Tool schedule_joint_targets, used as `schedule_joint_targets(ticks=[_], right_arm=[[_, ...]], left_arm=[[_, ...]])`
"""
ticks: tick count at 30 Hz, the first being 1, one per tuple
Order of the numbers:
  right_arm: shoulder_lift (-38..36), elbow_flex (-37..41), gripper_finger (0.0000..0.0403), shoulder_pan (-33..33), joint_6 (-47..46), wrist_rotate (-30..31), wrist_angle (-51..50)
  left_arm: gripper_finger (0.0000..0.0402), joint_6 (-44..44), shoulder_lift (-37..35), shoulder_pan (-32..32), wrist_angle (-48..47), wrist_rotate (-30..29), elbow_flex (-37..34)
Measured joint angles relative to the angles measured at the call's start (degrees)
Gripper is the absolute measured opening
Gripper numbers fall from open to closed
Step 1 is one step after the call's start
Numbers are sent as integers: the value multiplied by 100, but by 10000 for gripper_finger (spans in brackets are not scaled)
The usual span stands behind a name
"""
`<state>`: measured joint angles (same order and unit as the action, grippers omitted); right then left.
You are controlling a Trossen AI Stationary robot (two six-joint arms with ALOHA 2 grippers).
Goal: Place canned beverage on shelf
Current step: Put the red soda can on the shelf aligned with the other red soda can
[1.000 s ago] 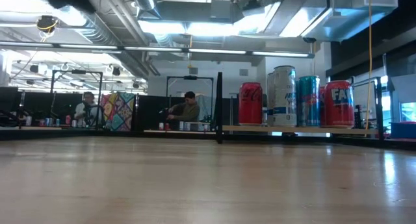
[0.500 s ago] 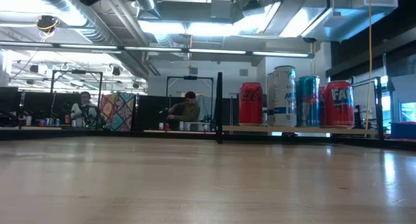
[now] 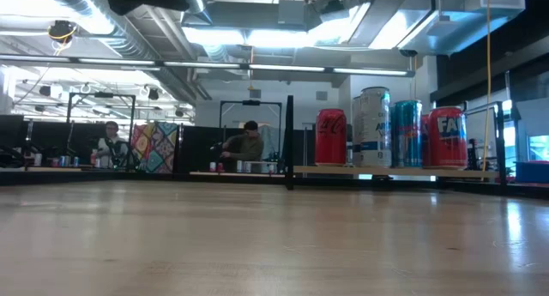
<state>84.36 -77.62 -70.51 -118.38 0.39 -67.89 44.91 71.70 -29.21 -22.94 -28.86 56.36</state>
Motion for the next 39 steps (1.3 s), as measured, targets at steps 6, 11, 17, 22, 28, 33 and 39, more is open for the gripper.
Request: schedule_joint_targets(ticks=[6,11,17,22,28,33,39], right_arm=[[11,371,319,79,-330,-297,195],[11,386,319,122,-274,-261,228],[11,386,319,117,-158,-162,178],[58,386,345,117,-186,-48,-18],[107,389,392,117,-201,-107,208],[107,388,364,117,34,-70,419],[241,386,345,117,-6,-418,41]], left_arm=[[325,-35,0,0,-11,2,0],[325,-50,0,0,-18,24,0],[325,-51,0,0,-50,105,0],[325,-50,0,-2,-57,117,0],[325,-50,-2,0,-59,153,0],[325,-50,-2,-2,-57,153,0],[325,-51,-2,0,-57,153,0]])
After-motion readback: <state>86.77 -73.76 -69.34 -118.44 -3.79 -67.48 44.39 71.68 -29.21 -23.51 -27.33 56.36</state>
